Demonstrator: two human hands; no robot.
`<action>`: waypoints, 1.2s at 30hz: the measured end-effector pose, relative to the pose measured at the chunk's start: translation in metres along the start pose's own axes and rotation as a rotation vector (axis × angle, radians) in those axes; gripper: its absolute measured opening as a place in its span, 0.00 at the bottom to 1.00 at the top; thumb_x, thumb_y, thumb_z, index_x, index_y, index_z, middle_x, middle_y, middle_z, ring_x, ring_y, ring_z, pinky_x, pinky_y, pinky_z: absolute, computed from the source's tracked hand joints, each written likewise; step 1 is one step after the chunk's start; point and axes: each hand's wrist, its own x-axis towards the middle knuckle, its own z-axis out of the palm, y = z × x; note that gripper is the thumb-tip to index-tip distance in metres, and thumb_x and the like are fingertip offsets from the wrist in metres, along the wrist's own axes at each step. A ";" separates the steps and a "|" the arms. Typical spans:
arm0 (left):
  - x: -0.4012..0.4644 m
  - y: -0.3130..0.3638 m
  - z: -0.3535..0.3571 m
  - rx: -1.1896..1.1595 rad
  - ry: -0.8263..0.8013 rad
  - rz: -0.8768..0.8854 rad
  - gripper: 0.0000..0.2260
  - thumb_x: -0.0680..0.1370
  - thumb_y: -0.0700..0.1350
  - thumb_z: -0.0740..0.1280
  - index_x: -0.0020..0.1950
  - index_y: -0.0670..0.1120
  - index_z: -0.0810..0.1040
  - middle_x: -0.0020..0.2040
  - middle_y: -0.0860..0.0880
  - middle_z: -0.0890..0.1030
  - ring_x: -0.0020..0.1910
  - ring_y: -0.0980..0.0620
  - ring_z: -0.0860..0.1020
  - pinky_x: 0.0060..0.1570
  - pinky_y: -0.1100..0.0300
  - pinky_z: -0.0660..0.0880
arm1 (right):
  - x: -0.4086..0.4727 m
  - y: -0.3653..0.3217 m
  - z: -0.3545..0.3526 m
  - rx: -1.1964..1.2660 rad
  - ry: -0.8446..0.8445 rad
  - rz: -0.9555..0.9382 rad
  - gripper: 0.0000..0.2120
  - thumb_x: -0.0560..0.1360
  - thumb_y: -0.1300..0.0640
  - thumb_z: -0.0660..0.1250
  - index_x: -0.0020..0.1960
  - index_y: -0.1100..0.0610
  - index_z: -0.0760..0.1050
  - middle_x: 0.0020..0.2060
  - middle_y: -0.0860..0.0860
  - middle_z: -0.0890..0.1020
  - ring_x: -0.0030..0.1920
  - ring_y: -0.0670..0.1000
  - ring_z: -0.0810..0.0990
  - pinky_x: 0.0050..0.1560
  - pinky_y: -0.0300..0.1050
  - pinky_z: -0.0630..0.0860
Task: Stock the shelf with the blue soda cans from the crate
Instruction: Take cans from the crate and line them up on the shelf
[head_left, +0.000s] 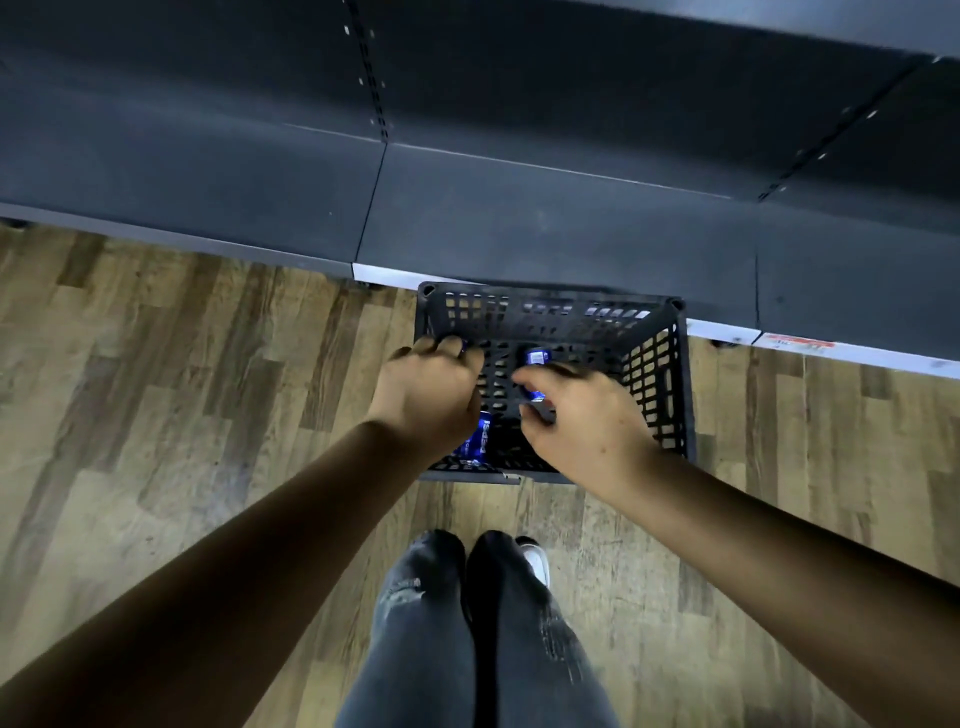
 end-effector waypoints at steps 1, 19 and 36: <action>0.001 0.000 0.005 -0.012 -0.004 -0.014 0.12 0.80 0.44 0.54 0.62 0.46 0.69 0.59 0.46 0.74 0.58 0.46 0.72 0.51 0.56 0.69 | 0.001 0.002 0.005 -0.013 -0.023 0.006 0.19 0.77 0.56 0.62 0.67 0.51 0.73 0.57 0.52 0.81 0.54 0.56 0.80 0.53 0.46 0.76; 0.030 -0.003 0.210 -0.093 -0.068 -0.018 0.15 0.78 0.44 0.58 0.65 0.44 0.70 0.62 0.45 0.75 0.61 0.45 0.73 0.55 0.53 0.72 | 0.045 0.090 0.192 0.057 -0.033 0.093 0.19 0.76 0.56 0.62 0.66 0.48 0.73 0.53 0.54 0.82 0.56 0.57 0.78 0.55 0.48 0.75; 0.119 0.000 0.320 0.091 -0.214 0.272 0.10 0.78 0.46 0.61 0.57 0.44 0.74 0.57 0.45 0.77 0.57 0.45 0.76 0.51 0.54 0.72 | 0.102 0.153 0.297 -0.007 -0.224 0.067 0.04 0.70 0.57 0.67 0.42 0.53 0.71 0.39 0.52 0.71 0.48 0.58 0.76 0.43 0.43 0.70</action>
